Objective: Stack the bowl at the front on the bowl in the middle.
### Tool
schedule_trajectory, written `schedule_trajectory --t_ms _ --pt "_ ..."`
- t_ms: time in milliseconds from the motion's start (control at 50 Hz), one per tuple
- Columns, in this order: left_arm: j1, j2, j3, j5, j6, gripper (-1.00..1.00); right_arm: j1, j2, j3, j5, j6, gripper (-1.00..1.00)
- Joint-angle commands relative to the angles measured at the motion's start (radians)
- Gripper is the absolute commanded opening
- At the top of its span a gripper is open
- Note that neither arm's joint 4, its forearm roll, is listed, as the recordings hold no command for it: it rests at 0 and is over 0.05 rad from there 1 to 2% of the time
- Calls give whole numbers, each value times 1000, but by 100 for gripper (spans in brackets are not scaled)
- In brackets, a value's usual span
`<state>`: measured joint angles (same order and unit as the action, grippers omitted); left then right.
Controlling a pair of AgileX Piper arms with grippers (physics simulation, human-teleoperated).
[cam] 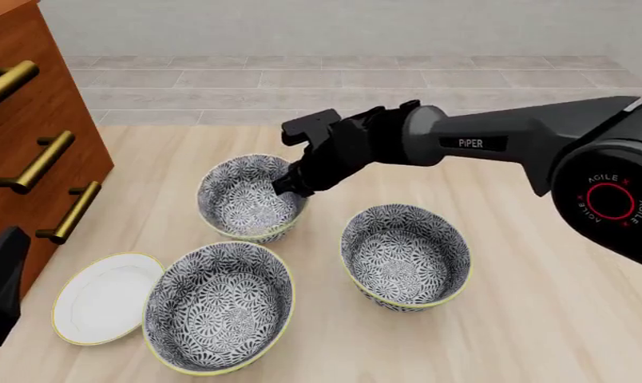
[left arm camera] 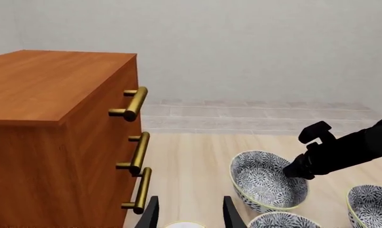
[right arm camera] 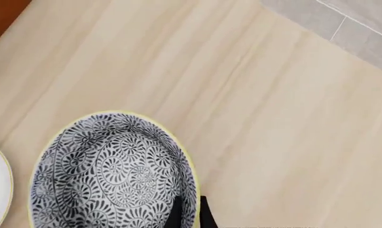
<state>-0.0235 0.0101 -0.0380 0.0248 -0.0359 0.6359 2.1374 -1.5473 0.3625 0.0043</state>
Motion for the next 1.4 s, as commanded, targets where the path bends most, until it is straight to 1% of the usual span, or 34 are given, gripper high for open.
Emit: schedule_trajectory --t_ms 20,120,260,320,600,780,1000,1120,1200,1280,1300,1400 --pt "-2 -9 3 7 -1 100 -19 -26 15 10 27 -100" --pt "-1 -7 2 7 -1 100 -30 -58 1 26 33 -100" --pt "-2 -7 3 7 0 100 -31 -85 -5 27 51 -100" --pt "-1 -6 2 7 -1 100 -37 -92 -7 27 50 -100" --pt "-5 7 3 -4 -1 100 -70 -125 -18 31 18 -100" --pt "-4 27 3 -23 -1 100 -69 -172 0 33 -3 -100" --pt "-7 -6 5 9 3 100 -79 -260 24 55 -24 -100" --pt "-6 -2 6 4 4 100 -83 -300 46 57 -31 -100" --pt "-9 -4 6 7 2 100 -76 -329 55 65 -22 -100" --pt "-9 32 7 -28 1 100 -77 -343 60 69 -21 -100" --pt "-12 57 2 -50 -10 100 -76 -352 64 71 -18 -100" --pt "-9 85 6 -73 -12 100 -70 -367 61 84 -11 -100"
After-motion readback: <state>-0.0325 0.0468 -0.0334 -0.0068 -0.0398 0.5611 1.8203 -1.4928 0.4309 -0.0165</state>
